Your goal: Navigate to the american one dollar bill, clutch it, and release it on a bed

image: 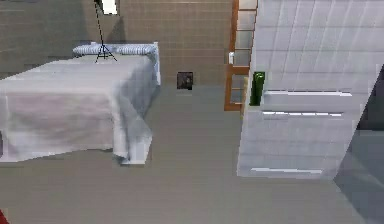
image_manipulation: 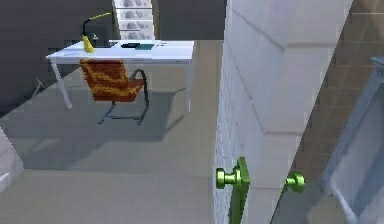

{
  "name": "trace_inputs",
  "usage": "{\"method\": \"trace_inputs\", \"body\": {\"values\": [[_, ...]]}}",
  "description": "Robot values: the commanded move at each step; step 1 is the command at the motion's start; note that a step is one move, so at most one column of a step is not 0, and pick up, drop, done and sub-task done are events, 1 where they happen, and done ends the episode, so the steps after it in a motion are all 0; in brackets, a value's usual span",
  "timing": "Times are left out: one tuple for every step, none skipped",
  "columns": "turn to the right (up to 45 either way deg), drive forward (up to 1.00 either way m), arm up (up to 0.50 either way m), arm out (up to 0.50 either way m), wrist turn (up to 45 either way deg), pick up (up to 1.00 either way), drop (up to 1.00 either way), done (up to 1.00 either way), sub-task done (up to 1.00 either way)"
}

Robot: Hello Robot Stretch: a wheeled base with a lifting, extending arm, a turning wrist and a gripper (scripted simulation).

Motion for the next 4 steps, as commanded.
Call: {"method": "trace_inputs", "body": {"values": [[0.0,1.00,0.00,0.00,0.0,0.00,0.00,0.00,0.00],[0.0,1.00,0.00,0.00,0.0,0.00,0.00,0.00,0.00],[0.0,1.00,0.00,0.00,0.0,0.00,0.00,0.00,0.00],[0.0,0.25,0.00,0.00,0.0,0.00,0.00,0.00,0.00]]}}
